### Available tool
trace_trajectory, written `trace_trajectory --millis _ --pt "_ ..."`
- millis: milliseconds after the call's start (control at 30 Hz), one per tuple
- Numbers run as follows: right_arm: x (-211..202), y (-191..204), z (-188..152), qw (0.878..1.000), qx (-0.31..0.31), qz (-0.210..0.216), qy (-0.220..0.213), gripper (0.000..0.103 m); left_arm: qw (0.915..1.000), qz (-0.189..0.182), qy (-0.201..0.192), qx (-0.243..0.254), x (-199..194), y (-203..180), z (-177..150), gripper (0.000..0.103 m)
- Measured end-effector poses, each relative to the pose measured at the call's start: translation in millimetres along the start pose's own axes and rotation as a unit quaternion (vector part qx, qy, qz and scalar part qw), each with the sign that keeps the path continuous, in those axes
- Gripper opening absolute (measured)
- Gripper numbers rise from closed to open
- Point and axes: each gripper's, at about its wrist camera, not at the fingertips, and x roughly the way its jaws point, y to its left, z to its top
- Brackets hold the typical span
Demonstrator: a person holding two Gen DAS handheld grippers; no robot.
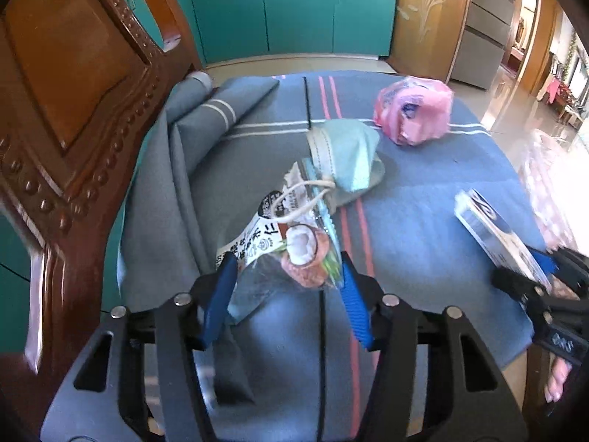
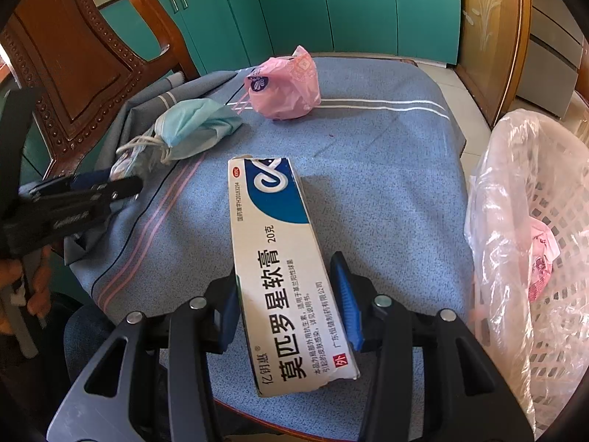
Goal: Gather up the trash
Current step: 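Grasp the clear coconut snack bag with the left gripper while the right holds the ointment box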
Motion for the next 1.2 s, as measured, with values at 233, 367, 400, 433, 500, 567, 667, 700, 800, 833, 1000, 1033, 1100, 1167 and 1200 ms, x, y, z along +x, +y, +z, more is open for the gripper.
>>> trace_trajectory --millis 233,367,400,433,500,567,667,700,800,833,1000,1033,1100,1167,1200 --pt "0 1 0 1.000 -0.001 -0.002 -0.001 0.046 0.9988 -0.048 0.000 -0.001 -24 -10 -23 0.057" --pt "0 1 -1 1.000 0.001 -0.003 -0.001 0.046 0.9965 -0.083 -0.001 -0.007 -36 -14 -27 0.058" --pt "0 1 0 1.000 0.001 -0.003 -0.001 0.046 0.9968 -0.080 -0.003 -0.005 -37 -15 -29 0.059" --pt "0 1 0 1.000 0.002 -0.003 -0.001 0.046 0.9969 -0.078 -0.004 -0.005 -38 -15 -29 0.059" --pt "0 1 -1 1.000 0.001 -0.004 -0.001 0.046 0.9967 -0.080 -0.002 -0.012 -36 -12 -30 0.059" --pt "0 1 -1 1.000 0.001 -0.004 -0.001 0.046 0.9967 -0.080 0.000 -0.016 -36 -12 -33 0.062" --pt "0 1 -1 1.000 0.001 -0.004 -0.001 0.047 0.9970 -0.076 0.003 -0.018 -36 -12 -36 0.067" --pt "0 1 -1 1.000 0.001 -0.004 -0.001 0.047 0.9970 -0.075 0.003 -0.018 -33 -10 -34 0.067" --pt "1 1 -1 1.000 -0.001 -0.003 -0.002 0.049 0.9973 -0.070 0.001 -0.020 -34 -10 -35 0.068" --pt "1 2 -1 1.000 -0.002 -0.003 -0.002 0.050 0.9973 -0.070 0.001 -0.021 -35 -9 -35 0.069" --pt "2 4 -1 1.000 -0.003 -0.006 -0.003 0.051 0.9973 -0.067 -0.009 -0.029 -42 -3 -37 0.073" --pt "2 4 -1 1.000 -0.003 -0.006 -0.003 0.051 0.9973 -0.067 -0.009 -0.030 -43 -3 -37 0.073" --pt "3 4 -1 1.000 -0.003 -0.006 -0.003 0.051 0.9972 -0.067 -0.010 -0.032 -44 -1 -37 0.074" --pt "3 4 -1 1.000 -0.003 -0.007 -0.003 0.051 0.9972 -0.067 -0.009 -0.033 -43 0 -37 0.074" --pt "3 5 -2 1.000 -0.003 -0.007 -0.003 0.051 0.9972 -0.067 -0.008 -0.034 -43 0 -37 0.074"
